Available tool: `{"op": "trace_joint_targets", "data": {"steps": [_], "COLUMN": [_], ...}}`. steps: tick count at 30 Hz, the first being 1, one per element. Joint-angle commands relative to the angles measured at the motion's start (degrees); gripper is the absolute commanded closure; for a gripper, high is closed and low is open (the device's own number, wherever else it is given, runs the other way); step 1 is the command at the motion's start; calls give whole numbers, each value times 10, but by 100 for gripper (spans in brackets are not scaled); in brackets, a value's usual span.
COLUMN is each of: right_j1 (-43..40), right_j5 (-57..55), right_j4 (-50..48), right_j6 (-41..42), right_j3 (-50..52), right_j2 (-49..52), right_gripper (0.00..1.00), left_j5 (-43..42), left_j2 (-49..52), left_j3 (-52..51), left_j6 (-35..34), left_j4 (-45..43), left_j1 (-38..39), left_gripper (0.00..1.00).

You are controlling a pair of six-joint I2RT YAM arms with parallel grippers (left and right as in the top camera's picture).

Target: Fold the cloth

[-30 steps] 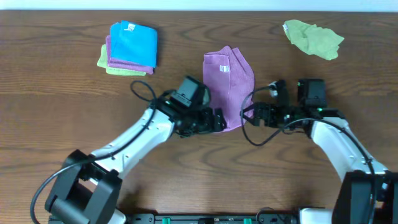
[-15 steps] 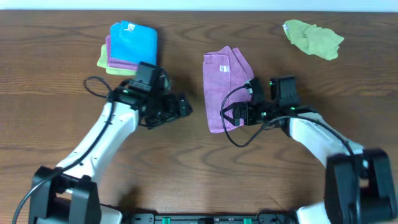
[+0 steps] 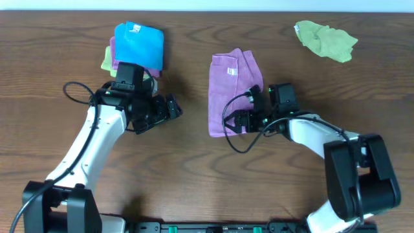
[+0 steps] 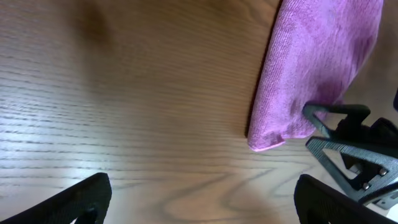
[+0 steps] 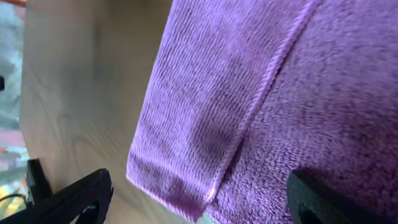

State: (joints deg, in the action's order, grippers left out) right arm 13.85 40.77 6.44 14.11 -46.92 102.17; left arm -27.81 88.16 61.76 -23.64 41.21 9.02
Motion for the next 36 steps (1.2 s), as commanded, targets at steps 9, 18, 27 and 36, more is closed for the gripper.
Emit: {"op": "trace_joint_targets", "data": {"steps": [9,18,27,36], "right_j1": [37,43,56,83], "right_j5": [19,43,28,-22], "right_j4": [-3,-14,-30,-29], "right_j6": [28,33,56,69], "right_j3": [3,2,2,2], "right_j2": [11,0,-10,-10], "right_gripper": [11,11,13,19], "left_j5": [8,9,9,8], "left_j2": [-9,-9,-9,-9], "left_j3": [7,7,7,7], "left_j6": [31,38,40,40], "left_j4": [6,6,6,6], "left_j1": [-13,-21,-23,-23], "left_gripper": [5,5,5,5]}}
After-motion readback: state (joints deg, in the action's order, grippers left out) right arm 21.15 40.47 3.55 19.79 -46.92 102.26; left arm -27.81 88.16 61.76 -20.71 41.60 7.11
